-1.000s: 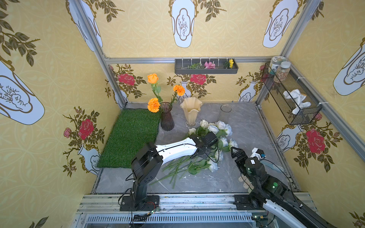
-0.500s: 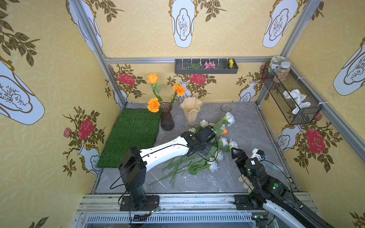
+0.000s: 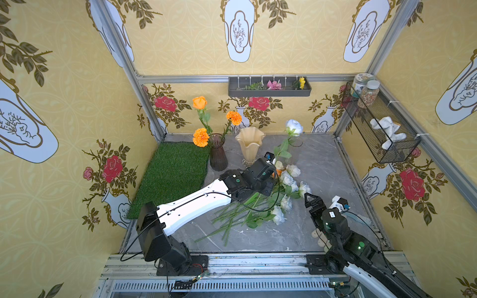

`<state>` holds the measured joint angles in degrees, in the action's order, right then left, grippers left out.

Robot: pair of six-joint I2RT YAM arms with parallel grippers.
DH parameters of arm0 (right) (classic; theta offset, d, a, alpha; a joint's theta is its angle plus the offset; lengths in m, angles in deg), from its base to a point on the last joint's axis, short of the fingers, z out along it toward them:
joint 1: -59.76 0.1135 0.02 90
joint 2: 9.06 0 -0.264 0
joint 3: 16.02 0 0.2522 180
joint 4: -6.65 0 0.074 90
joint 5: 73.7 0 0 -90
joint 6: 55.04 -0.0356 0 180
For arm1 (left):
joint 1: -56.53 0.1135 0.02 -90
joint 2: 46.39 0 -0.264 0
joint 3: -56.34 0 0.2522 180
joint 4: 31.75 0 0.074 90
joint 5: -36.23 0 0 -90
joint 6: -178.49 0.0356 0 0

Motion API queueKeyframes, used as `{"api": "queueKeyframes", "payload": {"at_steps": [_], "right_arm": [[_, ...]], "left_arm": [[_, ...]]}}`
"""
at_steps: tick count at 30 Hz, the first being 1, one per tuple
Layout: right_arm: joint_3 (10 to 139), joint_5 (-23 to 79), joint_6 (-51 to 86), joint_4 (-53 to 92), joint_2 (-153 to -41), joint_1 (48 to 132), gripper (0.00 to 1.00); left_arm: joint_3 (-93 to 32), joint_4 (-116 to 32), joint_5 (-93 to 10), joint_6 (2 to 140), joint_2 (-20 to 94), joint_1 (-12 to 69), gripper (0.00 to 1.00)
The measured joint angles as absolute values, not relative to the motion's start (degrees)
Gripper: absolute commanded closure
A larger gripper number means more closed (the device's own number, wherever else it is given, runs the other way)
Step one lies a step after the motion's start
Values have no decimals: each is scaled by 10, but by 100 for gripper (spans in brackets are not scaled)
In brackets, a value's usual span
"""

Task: Arrange the flowers in different vases according to their colors
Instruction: Pick up the flower at the center of the board, then insert the flower into the vase.

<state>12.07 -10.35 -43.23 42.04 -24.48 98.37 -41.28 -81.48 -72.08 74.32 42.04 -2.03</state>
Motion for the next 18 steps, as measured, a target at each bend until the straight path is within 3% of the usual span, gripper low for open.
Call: {"api": "queueKeyframes", "payload": {"at_steps": [8,18], "right_arm": [[109,-113,-424,411,-237,984,3],[89,-124,-382,367,-220,984,3]], "left_arm": [[-498,-742,-724,753,409,-20,100],[-587,-508,-737,804,489,23,100]]}}
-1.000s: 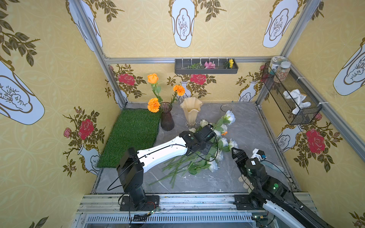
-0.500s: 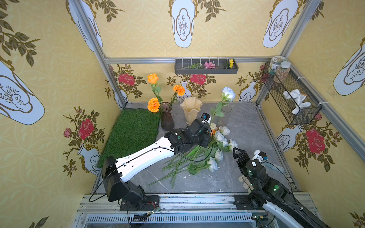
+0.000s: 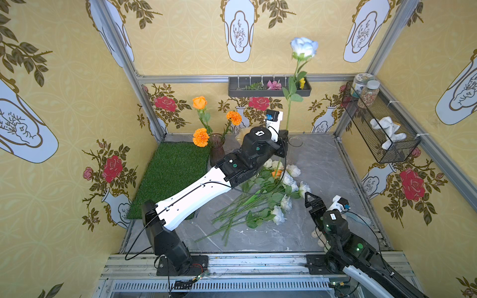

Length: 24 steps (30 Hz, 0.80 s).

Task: Arrange the flowers in different vases according to their colors
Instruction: Insert the flower into the vase.

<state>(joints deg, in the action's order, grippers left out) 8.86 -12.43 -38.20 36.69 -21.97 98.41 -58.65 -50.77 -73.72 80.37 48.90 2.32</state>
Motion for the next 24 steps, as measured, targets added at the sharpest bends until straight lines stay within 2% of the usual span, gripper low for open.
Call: {"api": "queueKeyframes", "payload": {"at_steps": [5,13,24], "right_arm": [[75,-128,-360,325,-226,984,3],[55,-120,-324,231,-268,984,3],[40,-112,-307,200,-233,984,3]], "left_arm": [[-679,-434,-719,801,572,59,100],[-850,-406,-657,783,708,78,100],[-958,-386,-617,760,841,116,100]]}}
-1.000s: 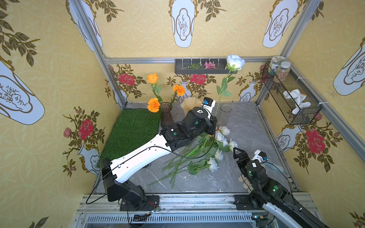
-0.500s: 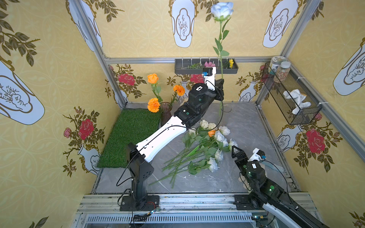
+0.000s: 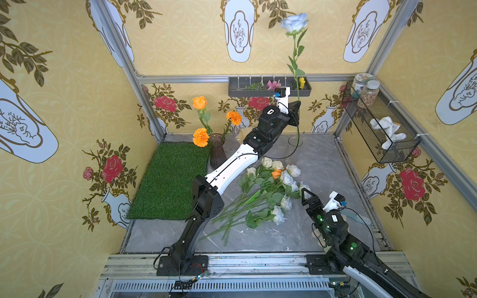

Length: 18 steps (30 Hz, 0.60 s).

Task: Arrange the flowers in different vases according to their colors
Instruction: Insert the flower into the vase.

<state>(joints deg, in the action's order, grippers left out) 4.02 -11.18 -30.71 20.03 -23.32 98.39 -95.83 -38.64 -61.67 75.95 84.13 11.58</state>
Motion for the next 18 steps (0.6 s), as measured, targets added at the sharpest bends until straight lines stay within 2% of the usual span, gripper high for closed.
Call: {"api": "queueKeyframes", "payload": {"at_steps": [8,18], "right_arm": [[42,-110,-303,192,-249,984,3],[44,-108,-301,191,-252,983,3]], "left_arm": [[-1035,-364,-598,754,912,129,100],[-1059,-333,-590,800,967,136,100]]}}
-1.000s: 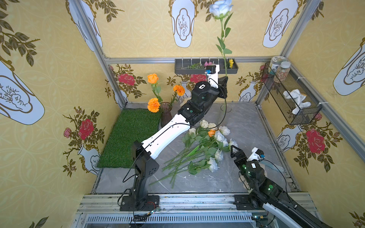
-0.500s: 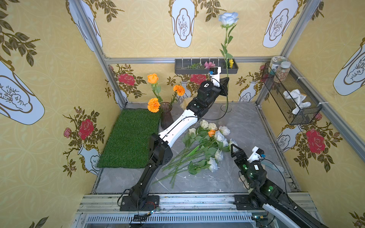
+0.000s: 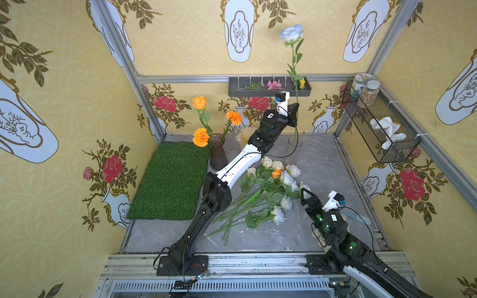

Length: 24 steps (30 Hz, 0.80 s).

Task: Arrange the flowers in different vases according to their colors
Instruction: Insert the flower into the vase.

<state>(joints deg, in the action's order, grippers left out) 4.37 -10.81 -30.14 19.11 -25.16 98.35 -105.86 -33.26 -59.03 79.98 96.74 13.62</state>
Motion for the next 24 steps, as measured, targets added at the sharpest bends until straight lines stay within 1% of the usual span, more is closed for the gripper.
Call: {"api": "queueKeyframes", "payload": {"at_steps": [11,18,20,24], "right_arm": [[43,-107,-302,191,-249,983,3],[42,-107,-306,191,-249,983,3],[42,-107,-306,191,-249,983,3],[42,-107,-307,191,-247,983,3]], "left_arm": [[-1037,-329,-586,835,984,134,100],[-1010,-330,-581,835,984,108,100],[-1003,-330,-581,835,984,101,87],[-974,-333,-582,837,976,92,66]]}}
